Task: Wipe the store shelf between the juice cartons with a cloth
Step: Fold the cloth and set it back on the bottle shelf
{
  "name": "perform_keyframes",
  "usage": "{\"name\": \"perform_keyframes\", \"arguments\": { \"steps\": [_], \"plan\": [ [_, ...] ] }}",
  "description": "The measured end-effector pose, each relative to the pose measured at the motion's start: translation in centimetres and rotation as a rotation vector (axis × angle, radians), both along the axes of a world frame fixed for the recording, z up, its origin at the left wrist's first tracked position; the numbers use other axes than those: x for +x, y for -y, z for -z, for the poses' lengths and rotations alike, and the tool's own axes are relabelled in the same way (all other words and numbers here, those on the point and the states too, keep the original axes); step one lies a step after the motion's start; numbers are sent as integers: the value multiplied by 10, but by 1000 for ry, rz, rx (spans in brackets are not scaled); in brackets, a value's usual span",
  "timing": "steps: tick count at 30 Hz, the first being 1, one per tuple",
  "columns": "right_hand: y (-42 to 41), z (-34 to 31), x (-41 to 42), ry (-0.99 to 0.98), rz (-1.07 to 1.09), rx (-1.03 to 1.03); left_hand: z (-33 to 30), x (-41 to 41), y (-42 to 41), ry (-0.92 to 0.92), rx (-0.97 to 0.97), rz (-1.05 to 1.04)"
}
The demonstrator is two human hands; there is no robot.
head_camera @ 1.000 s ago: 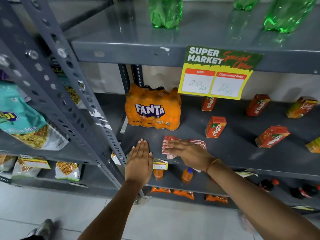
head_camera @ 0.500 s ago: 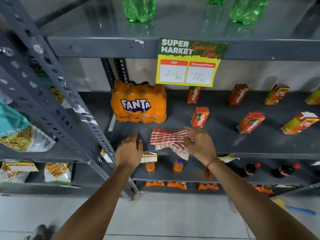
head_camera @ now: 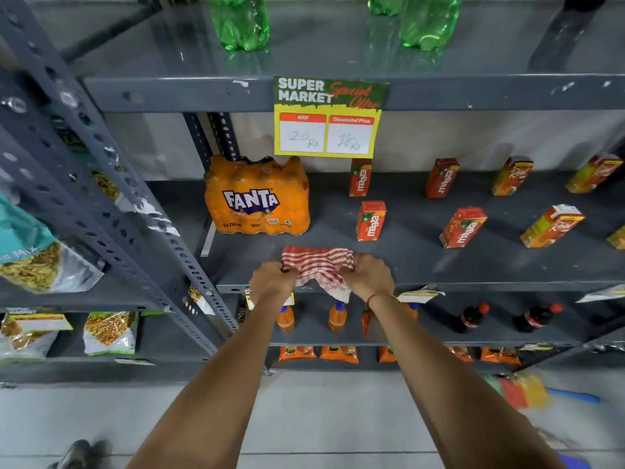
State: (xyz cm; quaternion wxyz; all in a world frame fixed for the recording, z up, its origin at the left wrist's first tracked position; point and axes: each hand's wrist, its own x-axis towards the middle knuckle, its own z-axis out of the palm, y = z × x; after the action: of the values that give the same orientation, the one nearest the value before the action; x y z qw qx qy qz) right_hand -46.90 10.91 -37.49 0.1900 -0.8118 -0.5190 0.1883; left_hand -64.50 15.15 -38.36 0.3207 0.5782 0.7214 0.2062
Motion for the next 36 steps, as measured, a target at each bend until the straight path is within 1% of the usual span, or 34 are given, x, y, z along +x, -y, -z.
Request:
{"name": "perform_keyframes", "arguments": {
  "steps": [2,6,9,12,17,21,23,25,26,29,32,36],
  "plan": [
    [5,-5,-1,-25,13,28,-3,0,6,46,-2,-33],
    [22,-16,12,-140,58,73,-13,3,25,175,41,-85],
    [35,-35,33,-245,119,117,-26,19,47,381,60,-139],
    [47,-63,63,-327,171,195,-47,44,69,513,89,-146],
    [84,-118,123,-473,244,435,-99,106,98,750,193,-61],
    [124,-167,170,-505,302,603,-145,164,122,914,280,10],
    [147,-193,196,-502,337,687,-169,197,132,979,322,94],
    [169,-220,222,-461,392,747,-193,229,142,990,391,210],
    [180,-233,236,-427,420,780,-205,244,146,966,443,283],
    [207,-268,283,-295,494,855,-241,290,152,837,569,467],
    [224,-295,332,-190,556,875,-275,339,155,745,688,558],
    [232,-324,408,3,626,789,-315,411,163,708,712,622]
  ]
}}
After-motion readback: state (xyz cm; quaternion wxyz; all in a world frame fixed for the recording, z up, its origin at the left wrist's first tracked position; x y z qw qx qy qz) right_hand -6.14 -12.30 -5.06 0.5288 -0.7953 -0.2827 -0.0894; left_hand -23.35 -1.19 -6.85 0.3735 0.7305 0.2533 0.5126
